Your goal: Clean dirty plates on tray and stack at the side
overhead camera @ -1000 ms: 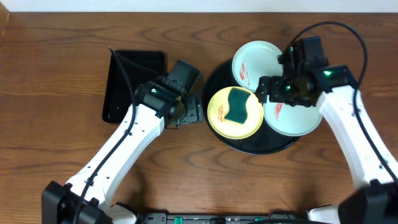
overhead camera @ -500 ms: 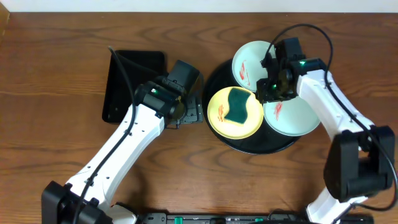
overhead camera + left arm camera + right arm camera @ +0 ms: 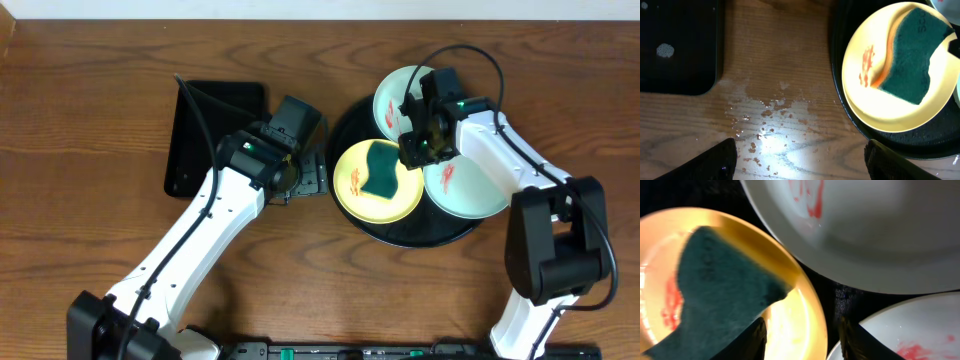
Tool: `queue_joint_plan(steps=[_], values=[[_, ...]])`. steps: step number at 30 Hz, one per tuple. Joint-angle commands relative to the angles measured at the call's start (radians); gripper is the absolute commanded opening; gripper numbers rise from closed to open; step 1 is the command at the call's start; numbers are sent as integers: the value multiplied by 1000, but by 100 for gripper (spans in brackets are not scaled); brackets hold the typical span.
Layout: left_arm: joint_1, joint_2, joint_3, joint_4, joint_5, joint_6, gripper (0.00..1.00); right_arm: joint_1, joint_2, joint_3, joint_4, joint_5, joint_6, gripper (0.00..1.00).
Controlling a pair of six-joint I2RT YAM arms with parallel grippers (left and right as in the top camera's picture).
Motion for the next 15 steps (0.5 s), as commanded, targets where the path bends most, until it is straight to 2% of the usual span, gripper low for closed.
queue_joint_plan(steps=[1,7,15], values=[[2,0,3,-1,6,17,82,6,32,14,4,47,-19,44],[2,0,3,8,6,17,82,6,40,14,-3,53,-19,36],[2,0,3,25,6,17,82,6,53,13,-29,48,-19,30]])
